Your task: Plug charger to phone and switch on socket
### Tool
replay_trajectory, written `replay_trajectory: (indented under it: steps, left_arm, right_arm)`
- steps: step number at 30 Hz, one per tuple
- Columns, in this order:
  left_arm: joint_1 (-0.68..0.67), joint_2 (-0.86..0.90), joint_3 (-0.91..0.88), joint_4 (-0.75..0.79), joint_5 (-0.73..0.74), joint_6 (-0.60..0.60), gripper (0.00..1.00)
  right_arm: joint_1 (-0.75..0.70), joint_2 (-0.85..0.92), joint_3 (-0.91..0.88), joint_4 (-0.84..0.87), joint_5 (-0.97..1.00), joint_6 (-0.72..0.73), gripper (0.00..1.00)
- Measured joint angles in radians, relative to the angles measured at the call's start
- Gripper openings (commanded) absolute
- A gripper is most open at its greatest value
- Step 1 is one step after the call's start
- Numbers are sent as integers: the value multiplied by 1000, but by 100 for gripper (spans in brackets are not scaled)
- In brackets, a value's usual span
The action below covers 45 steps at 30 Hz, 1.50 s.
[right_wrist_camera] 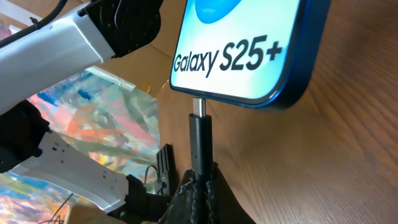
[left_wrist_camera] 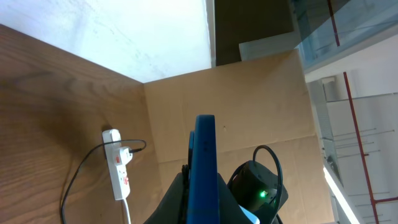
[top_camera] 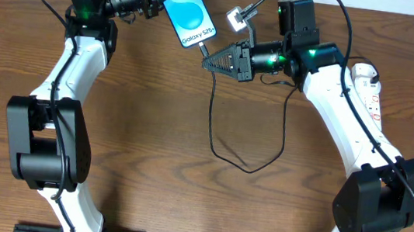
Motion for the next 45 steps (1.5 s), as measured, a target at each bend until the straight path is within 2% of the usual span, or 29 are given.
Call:
replay_trajectory:
  steps: [26, 45]
  left_arm:
    - [-2, 0, 0, 1, -17, 8, 7]
    - [-6, 0, 0, 4, 22, 52, 8]
  right_arm:
    - [0, 0, -1, 61, 23, 110, 1]
    - [1, 0, -4, 56, -1, 132, 1]
